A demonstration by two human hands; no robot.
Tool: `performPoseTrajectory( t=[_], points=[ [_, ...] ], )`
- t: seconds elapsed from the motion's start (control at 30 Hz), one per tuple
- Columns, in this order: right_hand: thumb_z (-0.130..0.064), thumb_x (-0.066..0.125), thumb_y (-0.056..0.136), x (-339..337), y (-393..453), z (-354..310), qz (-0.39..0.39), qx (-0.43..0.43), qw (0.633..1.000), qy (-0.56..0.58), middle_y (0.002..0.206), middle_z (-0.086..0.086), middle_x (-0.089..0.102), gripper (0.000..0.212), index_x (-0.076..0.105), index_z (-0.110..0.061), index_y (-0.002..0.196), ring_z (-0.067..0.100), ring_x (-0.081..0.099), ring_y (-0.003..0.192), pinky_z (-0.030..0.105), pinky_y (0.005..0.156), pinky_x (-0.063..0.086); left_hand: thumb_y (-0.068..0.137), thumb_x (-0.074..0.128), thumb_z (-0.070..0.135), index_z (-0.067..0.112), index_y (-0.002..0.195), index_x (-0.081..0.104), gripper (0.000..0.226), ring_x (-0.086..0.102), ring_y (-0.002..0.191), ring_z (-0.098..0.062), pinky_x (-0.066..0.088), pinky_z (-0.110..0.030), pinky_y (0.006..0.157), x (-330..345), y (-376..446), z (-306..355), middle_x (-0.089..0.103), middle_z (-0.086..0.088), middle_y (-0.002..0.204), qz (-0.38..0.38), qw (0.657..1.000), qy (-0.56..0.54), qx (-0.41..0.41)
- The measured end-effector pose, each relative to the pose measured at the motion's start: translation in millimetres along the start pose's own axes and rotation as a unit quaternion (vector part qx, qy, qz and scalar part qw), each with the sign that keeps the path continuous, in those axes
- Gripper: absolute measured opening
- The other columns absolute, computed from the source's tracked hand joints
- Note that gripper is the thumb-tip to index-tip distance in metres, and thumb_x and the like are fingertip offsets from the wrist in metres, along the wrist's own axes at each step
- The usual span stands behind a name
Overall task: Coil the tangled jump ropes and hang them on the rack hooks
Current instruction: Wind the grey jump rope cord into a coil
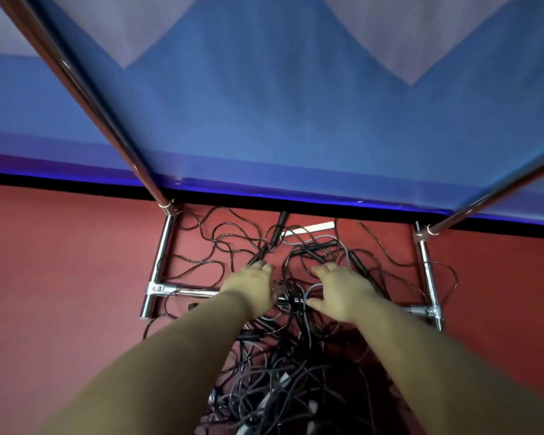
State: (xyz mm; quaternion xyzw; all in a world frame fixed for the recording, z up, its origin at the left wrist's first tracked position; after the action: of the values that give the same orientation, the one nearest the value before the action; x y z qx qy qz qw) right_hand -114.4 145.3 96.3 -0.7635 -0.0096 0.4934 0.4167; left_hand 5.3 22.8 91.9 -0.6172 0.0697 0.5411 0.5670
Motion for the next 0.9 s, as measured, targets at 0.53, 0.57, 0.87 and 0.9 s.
performPoseTrajectory(
  t=[0.53,0.57,0.87,0.9],
  points=[
    [-0.018,0.051,0.093,79.1,44.9,44.9,0.018,0.054,0.996,0.062,0.133,0.005,0.053,0.044,0.041,-0.021,0.136,0.026,0.052,0.119,0.032,0.094,0.043,0.096,0.047,0.034,0.015,0.145,0.034,0.055,0.011,0.145,-0.025,0.016,-0.037,0.115,90.9,71.7,39.4,0.024,-0.007,0.156,-0.023,0.999,-0.030,0.031],
    [-0.017,0.049,0.093,79.5,43.8,45.4,0.023,0.055,0.996,0.060,0.126,0.005,0.058,0.037,0.047,-0.021,0.130,0.027,0.055,0.114,0.031,0.089,0.044,0.095,0.048,0.033,0.014,0.138,0.042,0.047,0.019,0.143,-0.025,0.019,-0.034,0.113,91.0,70.7,41.3,0.034,-0.008,0.150,-0.008,0.998,-0.059,0.025],
    [-0.030,0.046,0.096,40.6,-9.0,59.2,0.016,0.030,0.999,0.033,0.096,0.008,0.065,0.017,0.056,-0.018,0.091,0.028,0.060,0.092,0.028,0.070,0.040,0.100,0.043,0.024,0.020,0.100,0.047,0.006,0.057,0.086,-0.025,0.043,-0.031,0.080,45.7,15.8,47.6,0.065,-0.008,0.102,0.027,0.974,-0.218,0.048],
    [-0.031,0.047,0.096,33.3,-20.3,59.8,0.027,0.028,0.997,0.060,0.088,0.006,0.063,0.017,0.055,-0.020,0.086,0.028,0.060,0.086,0.028,0.069,0.041,0.100,0.042,0.023,0.020,0.098,0.046,0.006,0.058,0.083,-0.024,0.044,-0.031,0.078,35.0,6.9,48.9,0.066,-0.006,0.099,0.037,0.972,-0.226,0.055]
  ],
)
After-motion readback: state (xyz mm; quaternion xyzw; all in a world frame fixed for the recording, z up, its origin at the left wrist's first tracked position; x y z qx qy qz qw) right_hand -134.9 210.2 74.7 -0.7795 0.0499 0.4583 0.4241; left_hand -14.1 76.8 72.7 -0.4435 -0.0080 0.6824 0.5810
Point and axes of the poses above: each hand's wrist, its own y-axis towards the middle knuckle, its own x-axis out of the palm, z = x × y, the point moved 1 cm from there along y, towards the middle knuckle
